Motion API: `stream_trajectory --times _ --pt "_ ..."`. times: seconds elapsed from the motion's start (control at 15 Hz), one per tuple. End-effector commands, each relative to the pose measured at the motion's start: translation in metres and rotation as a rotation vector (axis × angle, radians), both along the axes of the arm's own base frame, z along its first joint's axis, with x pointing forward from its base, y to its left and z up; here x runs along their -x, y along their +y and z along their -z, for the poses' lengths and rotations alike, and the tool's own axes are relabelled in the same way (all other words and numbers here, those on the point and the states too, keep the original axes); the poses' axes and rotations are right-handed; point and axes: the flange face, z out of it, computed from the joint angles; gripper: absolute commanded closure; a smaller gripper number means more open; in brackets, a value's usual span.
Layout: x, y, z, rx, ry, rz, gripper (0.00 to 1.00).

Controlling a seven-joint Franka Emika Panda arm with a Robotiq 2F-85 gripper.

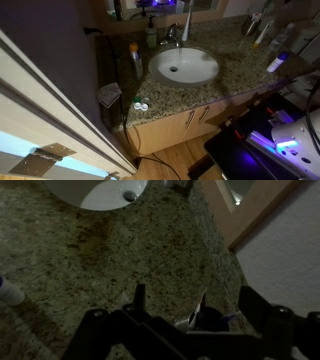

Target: Put the toothpaste in the metal cup

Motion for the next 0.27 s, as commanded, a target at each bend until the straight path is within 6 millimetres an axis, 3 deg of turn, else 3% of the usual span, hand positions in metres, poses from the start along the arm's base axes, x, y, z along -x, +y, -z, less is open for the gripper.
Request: stream_trajectory --times 0.0,0.07,0.13,0.2 --pt "0.015 0.056 -0.06 0.089 0.004 -0.183 0.0" --pt "0.011 0.077 -0.074 0.117 0.019 -0.238 0.0" --pt "0.006 0.04 -0.063 0.089 0.011 -0.149 0.0" --pt "0.005 0.056 -0.077 0.109 0.017 -0.184 0.0"
